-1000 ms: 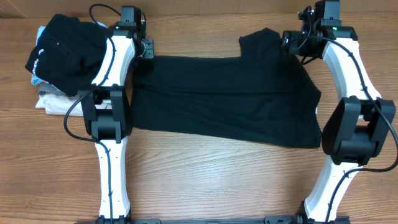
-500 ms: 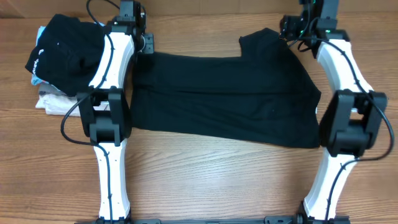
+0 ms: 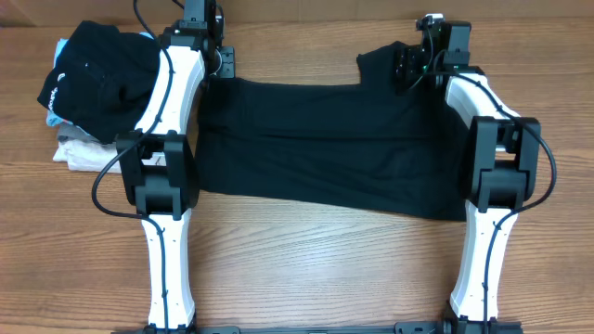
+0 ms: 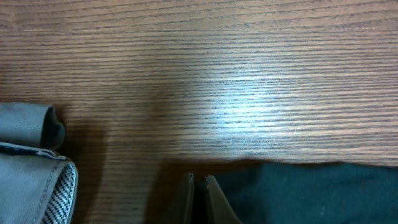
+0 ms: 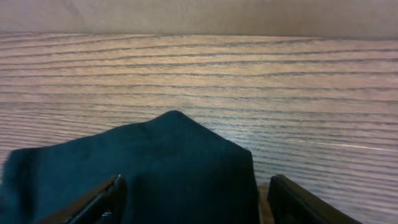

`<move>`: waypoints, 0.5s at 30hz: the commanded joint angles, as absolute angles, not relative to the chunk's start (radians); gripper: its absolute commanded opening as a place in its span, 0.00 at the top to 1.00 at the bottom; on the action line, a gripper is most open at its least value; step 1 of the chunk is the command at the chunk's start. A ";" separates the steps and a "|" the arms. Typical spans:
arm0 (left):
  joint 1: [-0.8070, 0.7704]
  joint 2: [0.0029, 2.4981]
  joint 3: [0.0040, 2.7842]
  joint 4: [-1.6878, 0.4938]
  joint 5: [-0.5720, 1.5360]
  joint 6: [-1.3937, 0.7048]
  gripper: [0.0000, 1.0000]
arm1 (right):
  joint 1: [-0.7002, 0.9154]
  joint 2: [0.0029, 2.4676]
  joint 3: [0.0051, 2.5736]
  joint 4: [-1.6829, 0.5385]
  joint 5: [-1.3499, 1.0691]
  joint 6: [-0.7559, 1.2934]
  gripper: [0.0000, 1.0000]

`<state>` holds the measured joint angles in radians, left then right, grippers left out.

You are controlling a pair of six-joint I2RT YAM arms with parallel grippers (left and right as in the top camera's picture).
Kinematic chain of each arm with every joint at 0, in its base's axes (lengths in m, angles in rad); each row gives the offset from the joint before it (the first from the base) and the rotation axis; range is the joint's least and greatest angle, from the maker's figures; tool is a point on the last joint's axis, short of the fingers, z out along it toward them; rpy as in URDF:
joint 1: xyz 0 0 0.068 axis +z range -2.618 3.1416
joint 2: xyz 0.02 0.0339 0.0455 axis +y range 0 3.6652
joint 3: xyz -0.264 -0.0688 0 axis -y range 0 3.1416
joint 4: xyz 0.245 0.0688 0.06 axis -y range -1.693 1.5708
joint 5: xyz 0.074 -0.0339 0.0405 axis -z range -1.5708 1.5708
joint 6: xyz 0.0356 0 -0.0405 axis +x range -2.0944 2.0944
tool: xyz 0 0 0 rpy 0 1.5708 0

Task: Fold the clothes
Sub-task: 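Fold the shirt's near half back toward the far edge with both grippers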

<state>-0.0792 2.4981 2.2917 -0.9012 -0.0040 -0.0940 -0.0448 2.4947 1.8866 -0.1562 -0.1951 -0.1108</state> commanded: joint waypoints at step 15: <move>-0.099 2.467 2.313 -0.902 -0.010 -0.090 0.96 | -0.040 2.579 1.984 -0.248 -0.159 -0.048 0.94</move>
